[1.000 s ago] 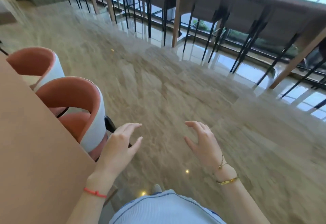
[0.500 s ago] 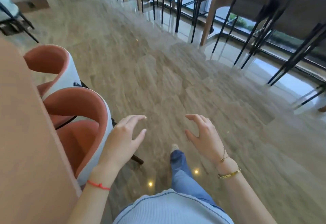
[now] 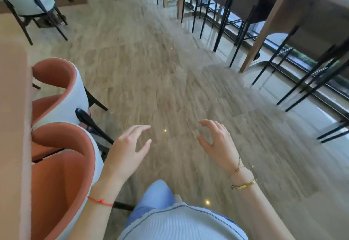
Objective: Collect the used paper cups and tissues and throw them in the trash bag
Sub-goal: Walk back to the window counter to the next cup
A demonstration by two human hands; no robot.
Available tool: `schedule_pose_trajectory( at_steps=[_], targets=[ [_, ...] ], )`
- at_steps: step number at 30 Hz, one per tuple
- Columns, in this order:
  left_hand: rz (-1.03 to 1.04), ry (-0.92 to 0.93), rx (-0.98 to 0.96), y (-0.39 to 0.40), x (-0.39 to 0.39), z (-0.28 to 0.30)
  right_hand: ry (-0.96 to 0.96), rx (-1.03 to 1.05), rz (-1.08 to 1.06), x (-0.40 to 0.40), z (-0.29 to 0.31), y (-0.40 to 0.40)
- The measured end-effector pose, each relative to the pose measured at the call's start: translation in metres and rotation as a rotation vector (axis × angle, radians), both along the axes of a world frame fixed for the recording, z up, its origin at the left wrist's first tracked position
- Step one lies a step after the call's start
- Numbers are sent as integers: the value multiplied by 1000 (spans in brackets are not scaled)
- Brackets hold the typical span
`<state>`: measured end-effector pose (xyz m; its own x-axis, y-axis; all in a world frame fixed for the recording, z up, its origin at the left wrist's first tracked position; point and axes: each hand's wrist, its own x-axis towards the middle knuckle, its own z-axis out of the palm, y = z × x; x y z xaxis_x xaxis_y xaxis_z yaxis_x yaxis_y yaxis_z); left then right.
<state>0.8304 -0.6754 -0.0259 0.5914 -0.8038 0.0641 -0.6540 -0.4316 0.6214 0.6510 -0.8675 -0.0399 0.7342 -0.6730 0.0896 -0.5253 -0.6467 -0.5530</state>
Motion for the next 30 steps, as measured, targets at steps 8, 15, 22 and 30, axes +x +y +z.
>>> schedule_pose_trajectory(
  at_steps=[8, 15, 22, 30],
  targets=[
    [26, -1, -16, -114, 81, -14, 4, 10, 34, 88, -17, -117],
    [19, -6, -7, -236, 190, -12, 12, 10, 45, 193, -18, -231],
    [-33, -35, -1, -356, 299, -3, -6, 37, -15, 293, -14, -338],
    [-79, -48, 35, -489, 400, -15, 21, 78, -108, 371, -27, -464]
  ],
)
